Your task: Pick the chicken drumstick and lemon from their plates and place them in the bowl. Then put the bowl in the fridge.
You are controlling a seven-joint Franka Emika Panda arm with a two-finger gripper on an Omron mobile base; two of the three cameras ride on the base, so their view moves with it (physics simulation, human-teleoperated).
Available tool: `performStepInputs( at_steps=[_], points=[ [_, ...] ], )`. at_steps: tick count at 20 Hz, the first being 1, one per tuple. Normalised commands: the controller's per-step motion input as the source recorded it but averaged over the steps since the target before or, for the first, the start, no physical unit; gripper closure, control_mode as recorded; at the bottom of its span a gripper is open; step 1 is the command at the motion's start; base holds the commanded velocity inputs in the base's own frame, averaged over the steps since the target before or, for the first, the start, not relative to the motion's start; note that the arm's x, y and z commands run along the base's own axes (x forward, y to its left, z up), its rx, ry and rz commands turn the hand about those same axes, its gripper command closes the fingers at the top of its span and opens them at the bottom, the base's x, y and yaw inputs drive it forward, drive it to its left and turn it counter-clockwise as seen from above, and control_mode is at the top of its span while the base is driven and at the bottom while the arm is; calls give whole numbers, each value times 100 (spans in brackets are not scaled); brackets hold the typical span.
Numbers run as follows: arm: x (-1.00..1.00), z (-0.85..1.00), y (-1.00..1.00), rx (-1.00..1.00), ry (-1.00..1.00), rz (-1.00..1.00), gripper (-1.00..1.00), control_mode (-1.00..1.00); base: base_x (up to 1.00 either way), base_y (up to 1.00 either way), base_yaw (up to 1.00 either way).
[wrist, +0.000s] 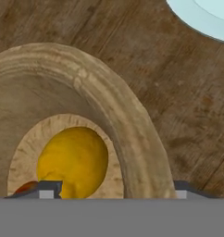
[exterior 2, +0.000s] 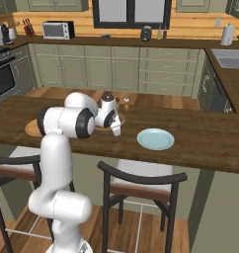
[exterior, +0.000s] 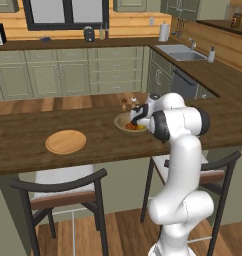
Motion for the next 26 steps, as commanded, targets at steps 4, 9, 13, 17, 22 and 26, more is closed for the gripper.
performStepInputs(
  at_steps=[4,9,13,17,22,26],
  points=[
    [-17,-23,0,0,0,-1,100,-100,0,0,0],
    [-31,-4,0,0,-5,0,100,-100,0,0,0],
    [-25,-1,0,0,-5,-1,100,-100,0,0,0],
    [-14,8,0,2,-15,-5,100,-100,0,0,0],
    [-43,80,0,4,-16,-11,100,-100,0,0,0],
    [-92,100,0,8,0,-18,100,-100,0,0,0]
  ],
)
